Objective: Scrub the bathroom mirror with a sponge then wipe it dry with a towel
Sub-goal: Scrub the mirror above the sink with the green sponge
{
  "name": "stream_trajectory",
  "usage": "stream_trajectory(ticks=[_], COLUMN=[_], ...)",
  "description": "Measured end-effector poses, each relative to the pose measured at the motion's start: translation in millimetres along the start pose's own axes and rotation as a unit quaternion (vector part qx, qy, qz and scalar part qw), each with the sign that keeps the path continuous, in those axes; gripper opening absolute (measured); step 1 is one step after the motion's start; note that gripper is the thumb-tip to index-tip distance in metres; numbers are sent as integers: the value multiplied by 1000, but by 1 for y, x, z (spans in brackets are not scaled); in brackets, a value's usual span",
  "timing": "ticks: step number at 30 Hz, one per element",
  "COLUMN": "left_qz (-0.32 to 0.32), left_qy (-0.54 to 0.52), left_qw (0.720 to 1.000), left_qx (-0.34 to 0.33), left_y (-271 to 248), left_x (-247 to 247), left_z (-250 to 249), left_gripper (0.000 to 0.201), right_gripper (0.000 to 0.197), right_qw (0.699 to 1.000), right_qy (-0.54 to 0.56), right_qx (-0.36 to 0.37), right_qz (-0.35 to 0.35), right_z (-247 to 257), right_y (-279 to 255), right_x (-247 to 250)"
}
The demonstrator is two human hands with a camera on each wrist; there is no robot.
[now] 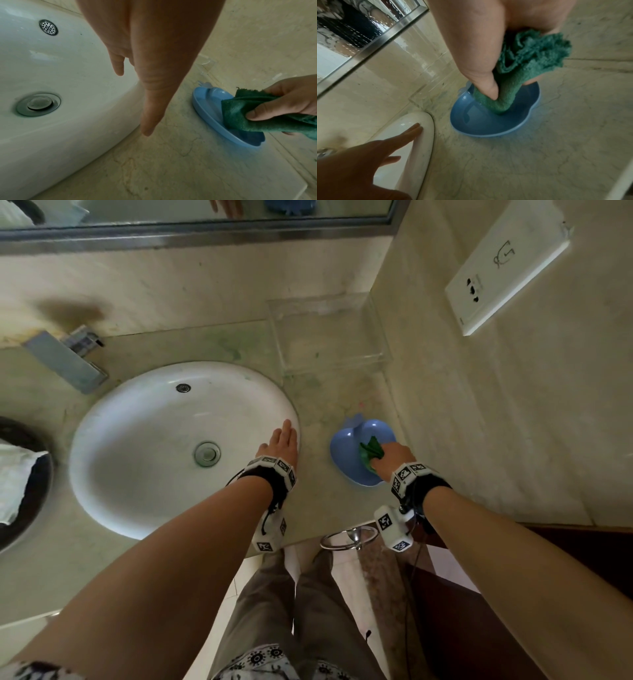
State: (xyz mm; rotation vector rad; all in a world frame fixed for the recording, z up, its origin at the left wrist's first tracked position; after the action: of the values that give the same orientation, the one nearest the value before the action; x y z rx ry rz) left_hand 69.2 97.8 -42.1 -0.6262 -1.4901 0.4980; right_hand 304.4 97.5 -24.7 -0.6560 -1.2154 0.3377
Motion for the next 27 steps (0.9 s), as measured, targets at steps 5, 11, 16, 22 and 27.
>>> stream_trajectory(ticks=[5, 11, 16, 22, 27], left_qz=[-8, -6, -4, 2, -14], left_qy=[4, 13, 8, 6, -25], left_qw=[1000, 1000, 1000, 1000, 1000], left_qx=[-2, -3, 7, -2, -3], left_y=[-1, 0, 2, 10, 11], left_x=[0, 0, -2, 0, 33], left_z=[1, 0, 0, 7, 19], left_gripper=[104, 103, 104, 103, 83], right_gripper=[18, 17, 24, 17, 32], right_qw=[1000, 1000, 1000, 994, 991], right_qy=[2, 12, 1, 66, 73], right_qx=[-8, -1, 13, 20, 54], right_qz=[-15, -28, 4, -80, -97], right_z=[-2, -3, -3, -1, 6], right_y=[-1, -7, -9, -13, -23], right_x=[0, 1, -5, 9, 33])
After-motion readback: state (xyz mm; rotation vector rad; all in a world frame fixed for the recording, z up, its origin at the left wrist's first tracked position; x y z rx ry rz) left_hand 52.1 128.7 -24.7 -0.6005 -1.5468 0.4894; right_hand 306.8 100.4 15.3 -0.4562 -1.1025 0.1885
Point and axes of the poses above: each hand's wrist, its own y-axis towards the middle knuckle, its own x-axis out of the back of the hand, z = x × y, the point moved 4 cm from there along y, towards the middle knuckle, and after that the axes turned 9 degrees about x, right-handed, at the moved point
